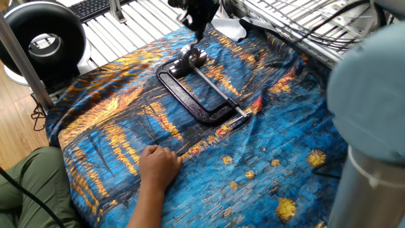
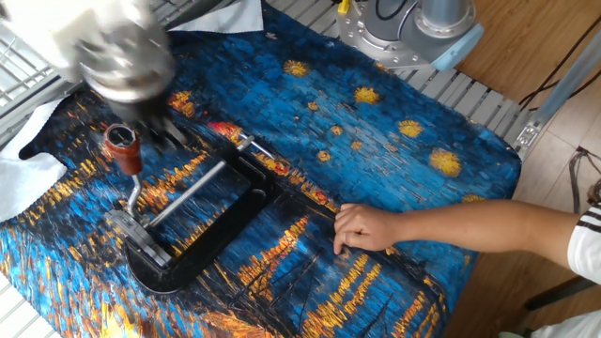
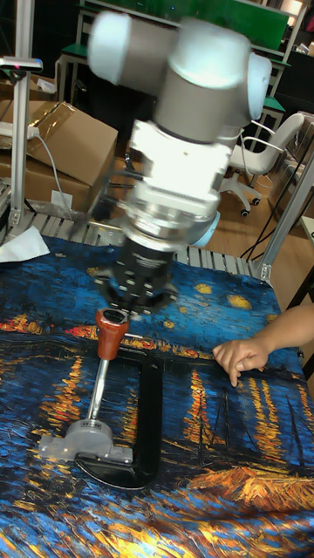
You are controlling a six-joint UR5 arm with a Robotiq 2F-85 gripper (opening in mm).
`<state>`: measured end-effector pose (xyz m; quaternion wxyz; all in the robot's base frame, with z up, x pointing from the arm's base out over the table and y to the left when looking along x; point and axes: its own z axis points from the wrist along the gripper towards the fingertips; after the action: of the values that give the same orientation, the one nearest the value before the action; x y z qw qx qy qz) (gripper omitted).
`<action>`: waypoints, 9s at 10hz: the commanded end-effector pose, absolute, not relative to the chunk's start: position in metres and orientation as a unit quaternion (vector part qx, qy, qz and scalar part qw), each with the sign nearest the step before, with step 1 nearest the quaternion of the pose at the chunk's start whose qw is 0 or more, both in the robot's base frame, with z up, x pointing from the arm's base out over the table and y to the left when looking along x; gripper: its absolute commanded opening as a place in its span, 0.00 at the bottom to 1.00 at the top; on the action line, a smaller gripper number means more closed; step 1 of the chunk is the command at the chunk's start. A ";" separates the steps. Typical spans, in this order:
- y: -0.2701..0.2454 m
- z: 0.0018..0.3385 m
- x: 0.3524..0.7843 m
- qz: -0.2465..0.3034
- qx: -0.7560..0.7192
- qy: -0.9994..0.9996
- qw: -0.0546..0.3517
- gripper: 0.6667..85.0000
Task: Push down the lever
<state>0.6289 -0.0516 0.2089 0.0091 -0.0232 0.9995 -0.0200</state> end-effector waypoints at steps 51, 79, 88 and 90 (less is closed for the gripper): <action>0.010 0.211 0.713 0.059 -0.090 0.994 0.002 0.00; 0.046 0.178 0.690 0.050 -0.082 0.995 -0.018 0.00; 0.071 0.162 0.671 0.128 -0.076 0.989 -0.017 0.00; 0.070 0.158 0.671 0.128 -0.077 0.989 -0.016 0.00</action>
<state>0.6723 0.0670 0.1601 -0.0168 -0.0749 0.9902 0.1169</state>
